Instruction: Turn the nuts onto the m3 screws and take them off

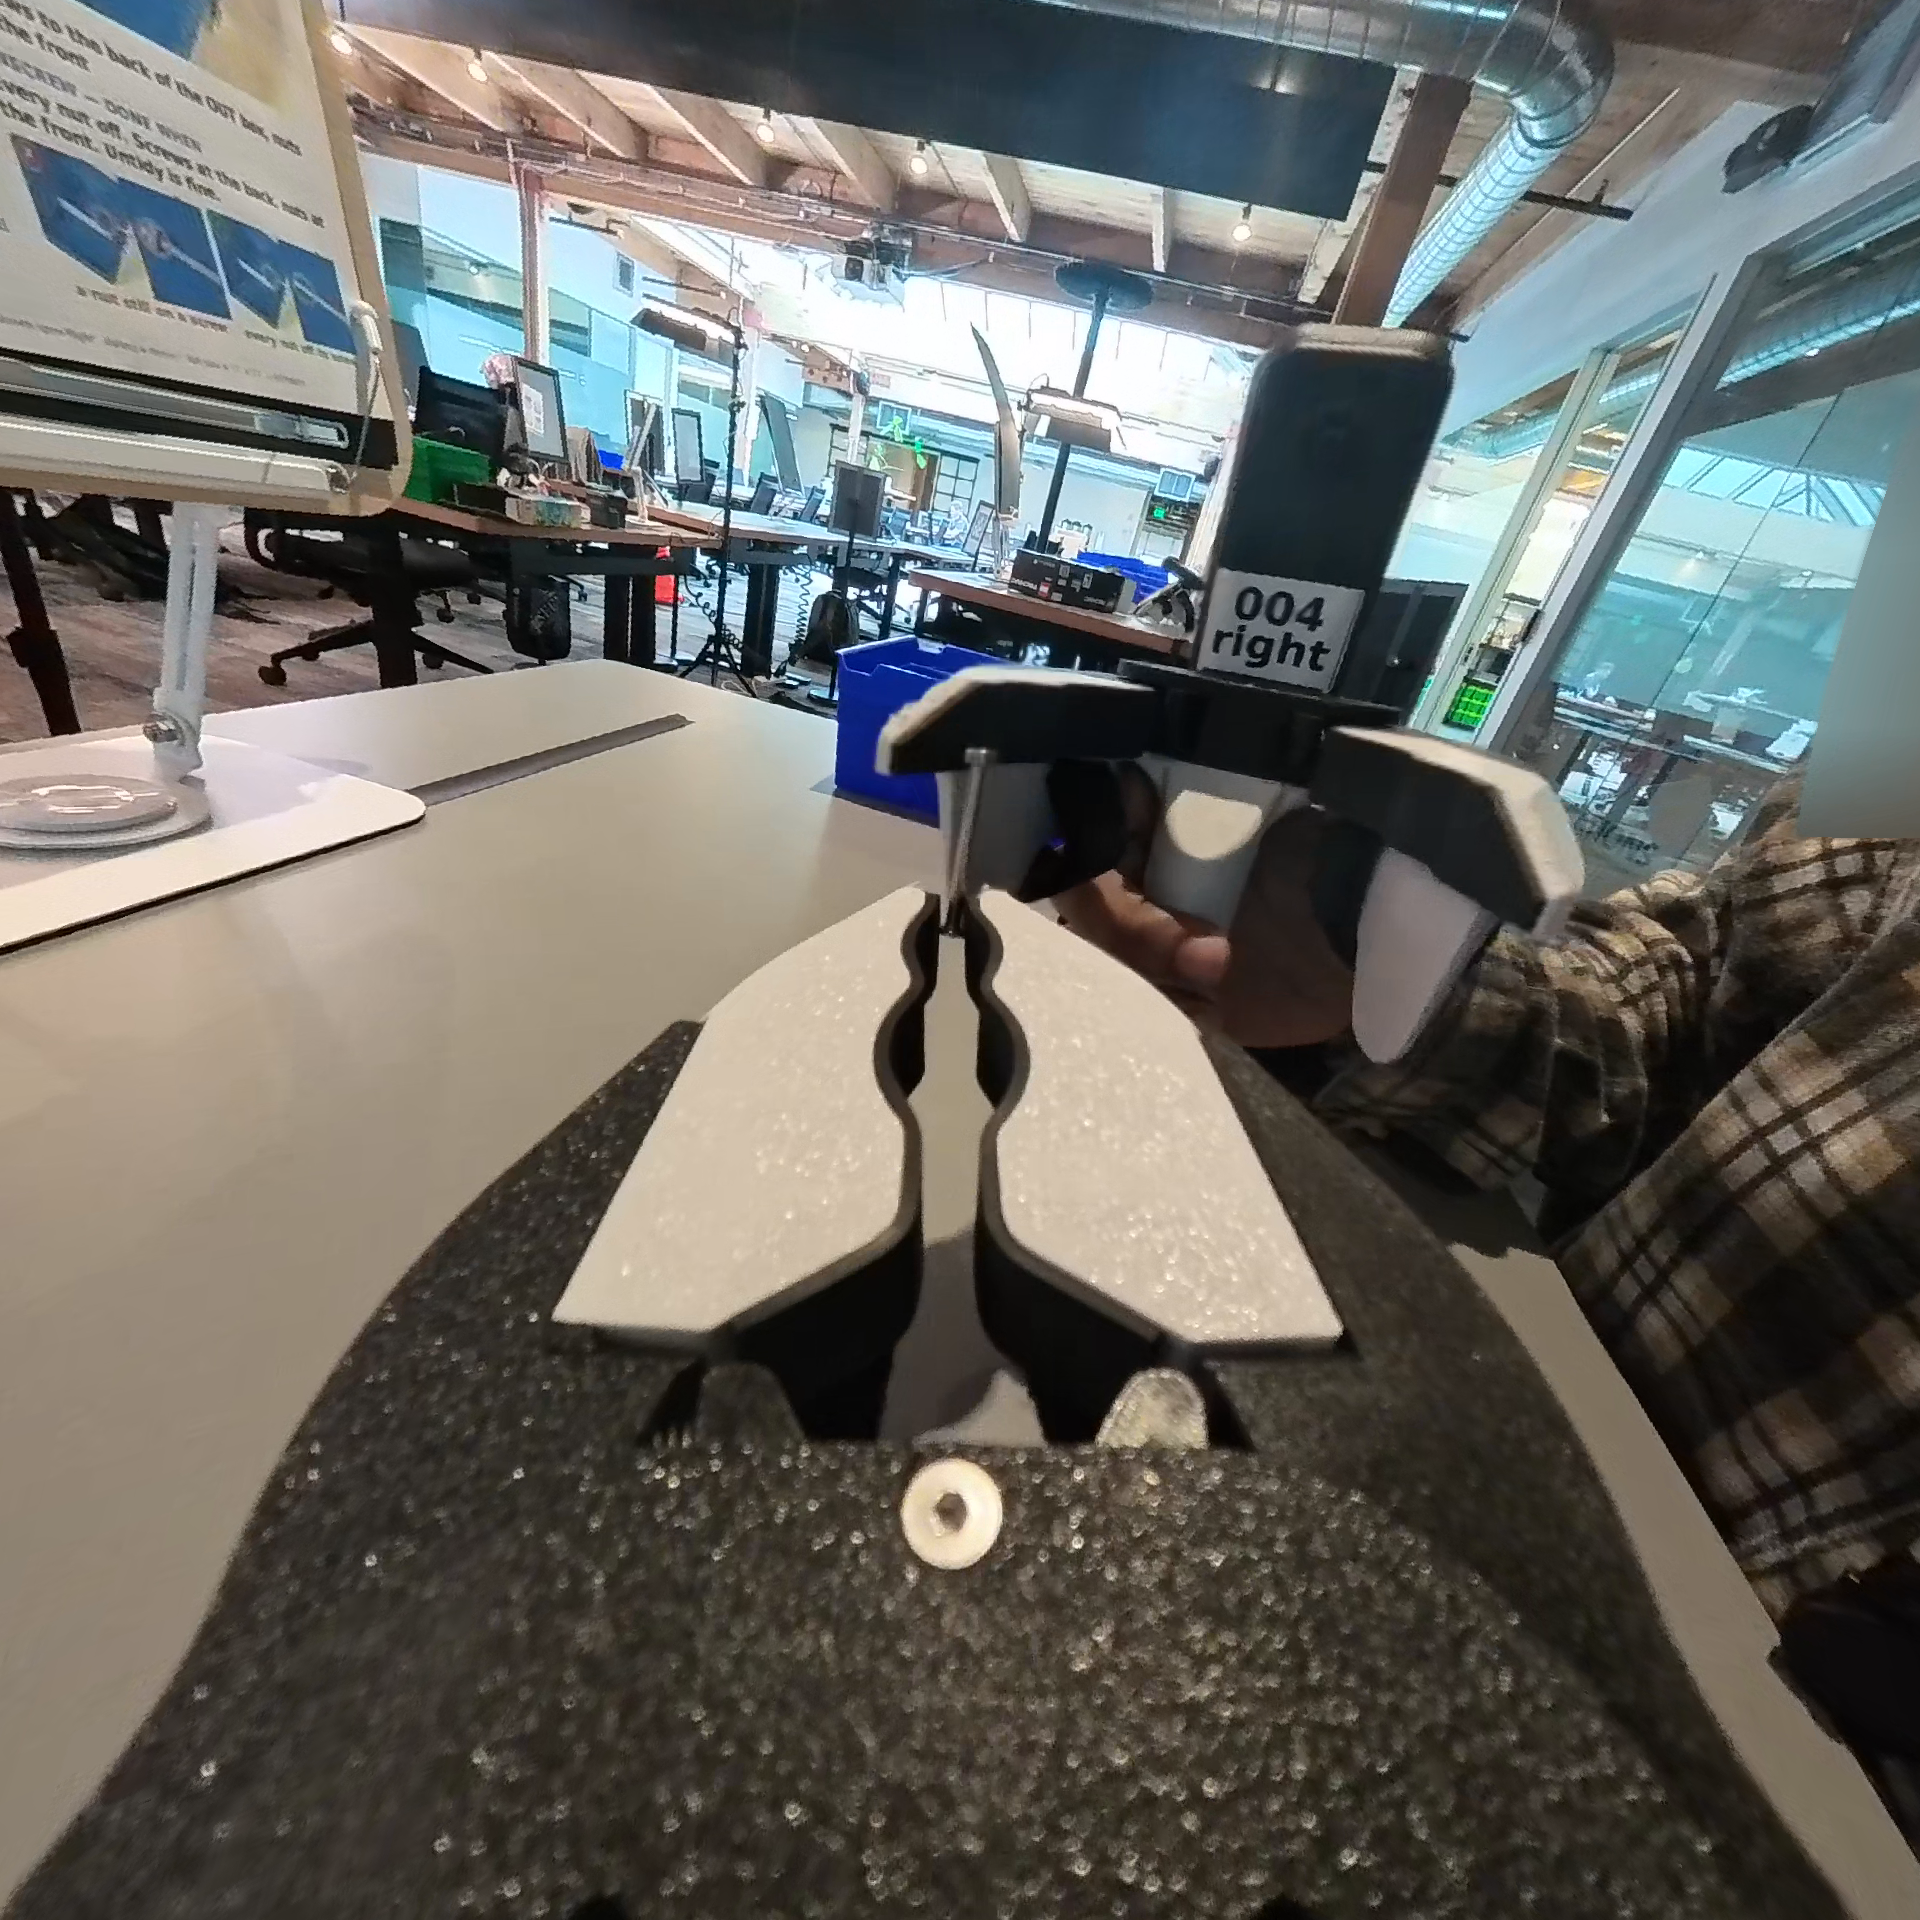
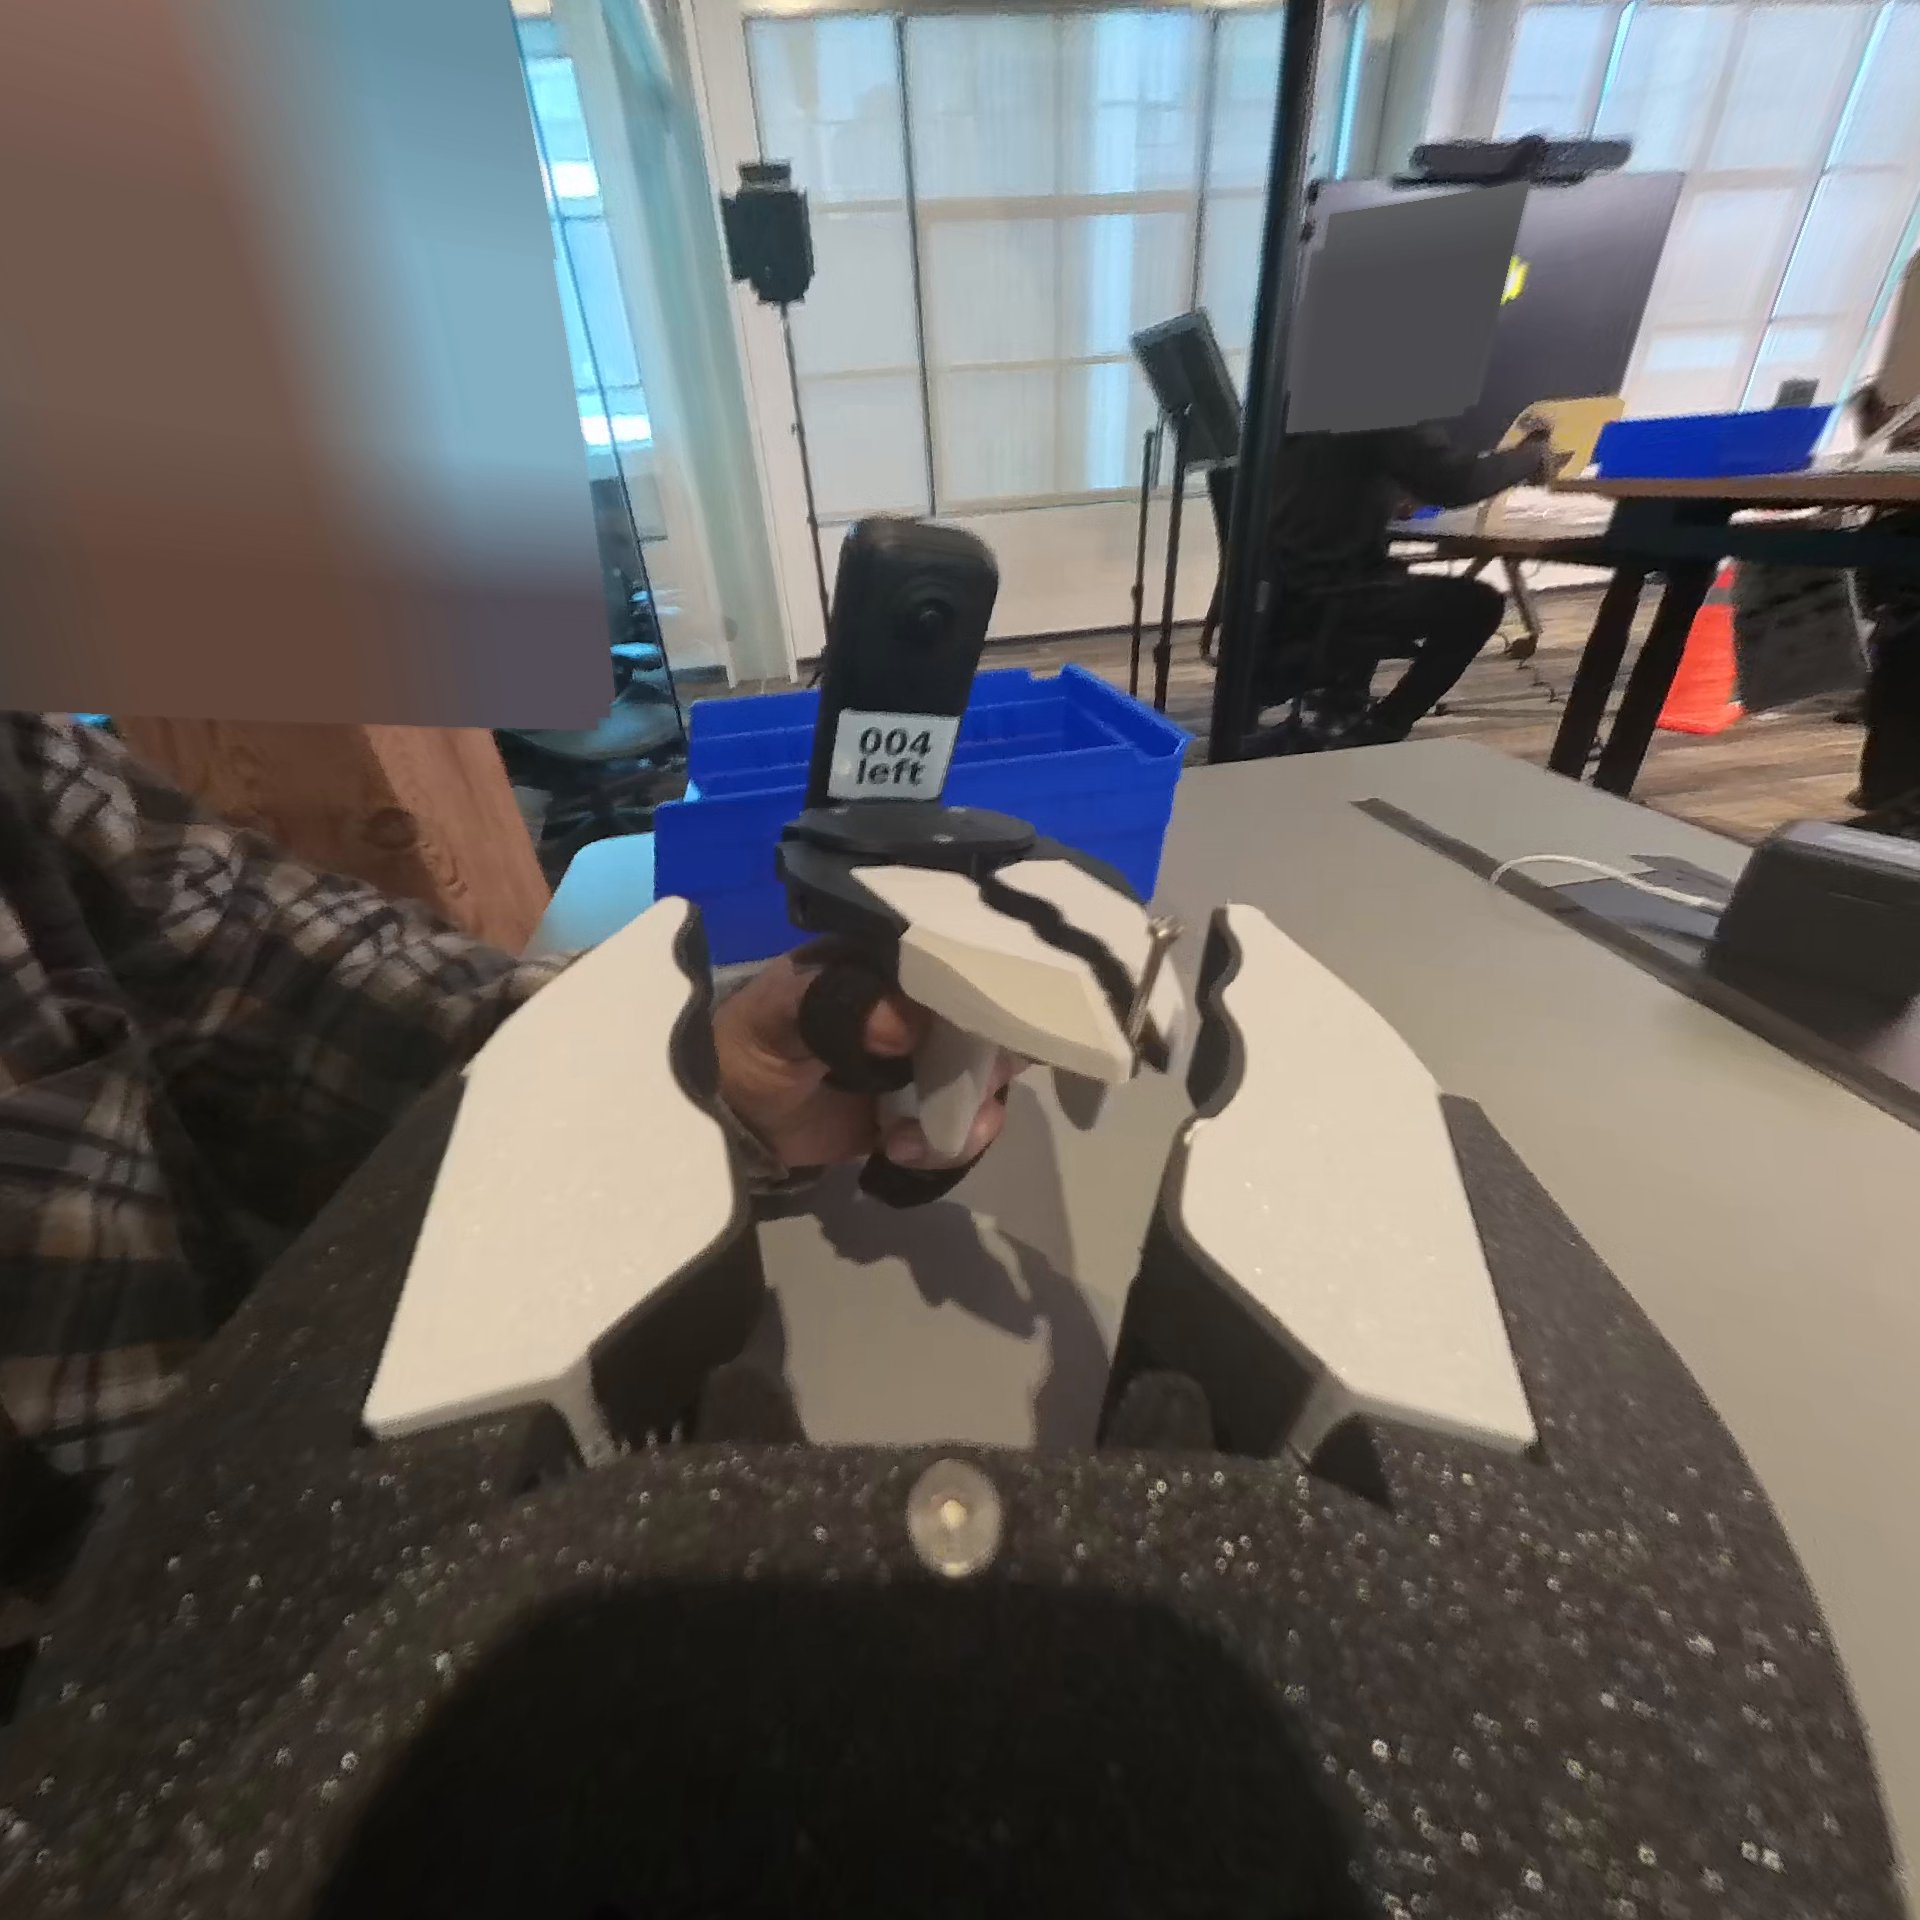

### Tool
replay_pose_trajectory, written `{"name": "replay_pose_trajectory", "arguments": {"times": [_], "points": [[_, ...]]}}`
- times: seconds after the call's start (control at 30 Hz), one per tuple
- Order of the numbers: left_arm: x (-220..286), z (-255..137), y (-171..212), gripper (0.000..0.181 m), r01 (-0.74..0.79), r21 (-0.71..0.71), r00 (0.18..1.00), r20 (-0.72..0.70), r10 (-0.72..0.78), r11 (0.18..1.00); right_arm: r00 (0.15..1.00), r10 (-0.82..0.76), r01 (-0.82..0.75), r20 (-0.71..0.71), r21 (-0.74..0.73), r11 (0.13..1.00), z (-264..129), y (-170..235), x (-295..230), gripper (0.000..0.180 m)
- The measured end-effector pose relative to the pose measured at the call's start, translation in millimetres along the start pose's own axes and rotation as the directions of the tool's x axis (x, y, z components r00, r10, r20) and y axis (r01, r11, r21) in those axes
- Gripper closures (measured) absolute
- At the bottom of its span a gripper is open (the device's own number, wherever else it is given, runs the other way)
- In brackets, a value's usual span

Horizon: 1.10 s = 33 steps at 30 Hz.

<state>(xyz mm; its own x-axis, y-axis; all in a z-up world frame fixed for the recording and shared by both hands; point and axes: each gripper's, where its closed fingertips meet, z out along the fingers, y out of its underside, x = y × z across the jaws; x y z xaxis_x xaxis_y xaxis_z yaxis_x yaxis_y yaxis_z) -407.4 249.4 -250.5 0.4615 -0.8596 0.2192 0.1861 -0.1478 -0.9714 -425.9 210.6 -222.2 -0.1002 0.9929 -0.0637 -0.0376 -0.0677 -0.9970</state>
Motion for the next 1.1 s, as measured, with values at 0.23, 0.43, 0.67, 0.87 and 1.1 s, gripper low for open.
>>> {"name": "replay_pose_trajectory", "arguments": {"times": [0.23,0.43,0.67,0.87,1.1], "points": [[-3.0,-0.6,0.6,0.177,0.0,-0.002,1.0,0.019,0.0,1.0,1.0,-0.022,0.023,0.009,-0.029,0.999,2.4,4.5,-4.7,0.089],[-3.8,-0.4,1.6,0.177,0.008,-0.006,1.0,0.022,-0.008,1.0,0.999,-0.021,0.021,-0.025,-0.011,1.0,0.9,1.1,1.1,0.087],[-6.5,-2.4,-0.2,0.177,0.01,-0.001,0.999,0.037,-0.01,1.0,0.999,-0.033,0.032,-0.03,-0.031,0.999,2.9,6.5,-2.6,0.088],[-3.1,-0.6,-0.3,0.177,0.006,-0.003,1.0,0.024,-0.006,1.0,0.997,-0.026,0.027,-0.07,0.005,1.0,1.4,-0.5,5.6,0.086],[-7.3,-3.2,-2.0,0.177,0.013,0.004,0.999,0.044,-0.013,1.0,0.995,-0.058,0.056,-0.076,-0.027,0.998,1.6,6.5,-1.3,0.088]]}}
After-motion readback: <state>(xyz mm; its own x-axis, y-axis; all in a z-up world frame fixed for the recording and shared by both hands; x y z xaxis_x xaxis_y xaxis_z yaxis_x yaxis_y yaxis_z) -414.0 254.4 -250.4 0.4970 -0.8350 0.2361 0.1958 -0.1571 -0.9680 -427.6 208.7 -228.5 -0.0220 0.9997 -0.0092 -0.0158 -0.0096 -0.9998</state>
